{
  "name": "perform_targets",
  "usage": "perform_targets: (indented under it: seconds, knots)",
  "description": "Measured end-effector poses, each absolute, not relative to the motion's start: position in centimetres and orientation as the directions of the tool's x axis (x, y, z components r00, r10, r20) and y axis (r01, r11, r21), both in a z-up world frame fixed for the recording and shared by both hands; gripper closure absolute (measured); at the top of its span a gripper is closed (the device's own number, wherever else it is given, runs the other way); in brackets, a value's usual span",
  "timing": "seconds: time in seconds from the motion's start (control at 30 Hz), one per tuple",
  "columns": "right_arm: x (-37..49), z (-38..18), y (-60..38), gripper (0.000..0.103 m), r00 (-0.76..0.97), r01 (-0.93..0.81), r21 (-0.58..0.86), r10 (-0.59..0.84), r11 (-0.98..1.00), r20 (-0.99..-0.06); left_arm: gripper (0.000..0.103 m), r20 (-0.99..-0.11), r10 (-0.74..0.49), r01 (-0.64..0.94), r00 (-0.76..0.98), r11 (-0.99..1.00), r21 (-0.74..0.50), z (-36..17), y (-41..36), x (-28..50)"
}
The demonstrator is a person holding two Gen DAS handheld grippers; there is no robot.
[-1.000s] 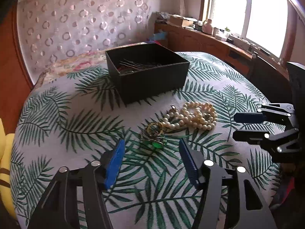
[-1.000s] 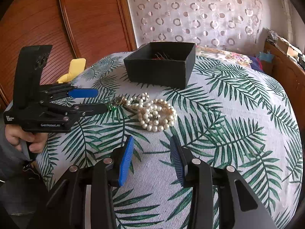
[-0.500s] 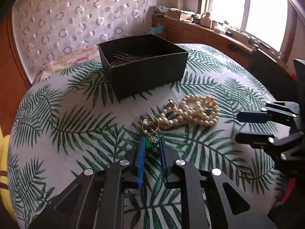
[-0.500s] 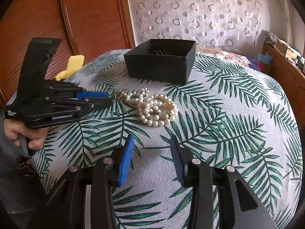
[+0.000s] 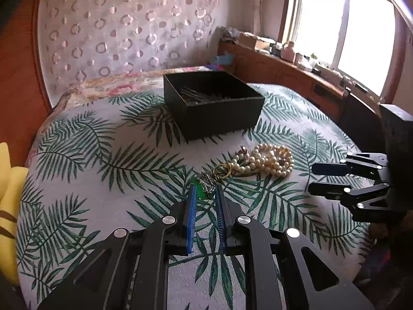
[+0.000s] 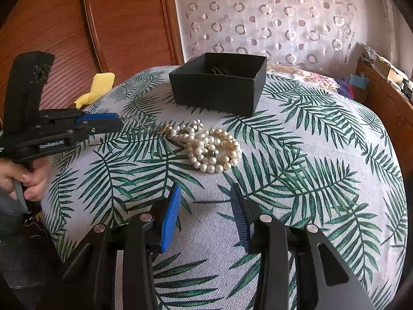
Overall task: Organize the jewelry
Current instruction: 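Close the left tool on the green pendant beside the pearls, then lift the pearl strand with the right tool while the left holds the green pendant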
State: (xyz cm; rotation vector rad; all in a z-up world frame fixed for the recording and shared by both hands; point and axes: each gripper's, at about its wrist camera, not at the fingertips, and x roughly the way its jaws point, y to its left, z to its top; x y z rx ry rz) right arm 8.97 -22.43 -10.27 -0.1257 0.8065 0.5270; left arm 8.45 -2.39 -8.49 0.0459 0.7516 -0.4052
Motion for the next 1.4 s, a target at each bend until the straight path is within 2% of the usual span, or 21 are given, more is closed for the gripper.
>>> perform_targets:
  seconds: [0.13,0.17,0.3,0.6,0.8,0.83,0.87,0.93,1.13,1.2,1.3,1.4]
  knots:
    - [9.9,-9.4,-22.8,0.061,0.579,-0.497,0.084,0.402,0.863,-0.709,0.09,-0.648,-0.351,0.371,0.676,0.922,-0.111,-7.7,-1.9,7.9]
    - [10.3,-9.2,-22.9,0.067,0.579,-0.498,0.081,0.401,0.863,-0.71,0.09,-0.643,-0.352,0.371,0.68,0.922,-0.113,-7.6,-1.8,7.7]
    - [11.8,-8.9,-23.0,0.072,0.57,-0.501,0.086,0.403,0.861,-0.716,0.09,-0.627,-0.361,0.373,0.69,0.92,-0.12,-7.1,-1.8,7.4]
    - [15.5,-10.3,-22.3,0.074,0.521,-0.492,0.095,0.38,0.865,-0.764,0.09,-0.603,-0.372,0.373,0.706,0.919,-0.131,-6.4,-1.4,6.9]
    - [16.2,-10.8,-21.3,0.075,0.525,-0.5,0.045,0.344,0.865,-0.779,0.09,-0.605,-0.371,0.37,0.704,0.92,-0.133,-6.5,-1.2,7.0]
    - [16.1,-10.8,-21.1,0.08,0.523,-0.509,0.036,0.342,0.86,-0.78,0.09,-0.605,-0.372,0.371,0.704,0.919,-0.133,-6.5,-1.2,6.9]
    - [16.0,-10.8,-21.0,0.089,0.521,-0.517,0.03,0.343,0.855,-0.782,0.09,-0.605,-0.371,0.37,0.705,0.92,-0.133,-6.5,-1.1,7.0]
    - [15.8,-10.8,-20.9,0.092,0.517,-0.522,0.033,0.347,0.852,-0.783,0.09,-0.604,-0.37,0.368,0.706,0.92,-0.134,-6.5,-1.1,7.0]
    - [14.6,-8.2,-21.2,0.095,0.572,-0.531,0.017,0.373,0.847,-0.731,0.09,-0.591,-0.368,0.363,0.718,0.922,-0.134,-6.0,-0.7,7.2]
    - [14.2,-6.8,-21.2,0.095,0.596,-0.536,-0.001,0.378,0.844,-0.708,0.098,-0.586,-0.37,0.366,0.721,0.921,-0.131,-5.6,-0.7,7.5]
    - [13.7,-4.6,-21.2,0.095,0.633,-0.539,-0.027,0.384,0.842,-0.673,0.098,-0.577,-0.367,0.366,0.729,0.922,-0.124,-4.9,-0.8,8.1]
    - [13.4,-2.3,-21.3,0.095,0.66,-0.547,-0.039,0.402,0.836,-0.635,0.103,-0.572,-0.362,0.369,0.736,0.923,-0.11,-4.5,-1.0,8.8]
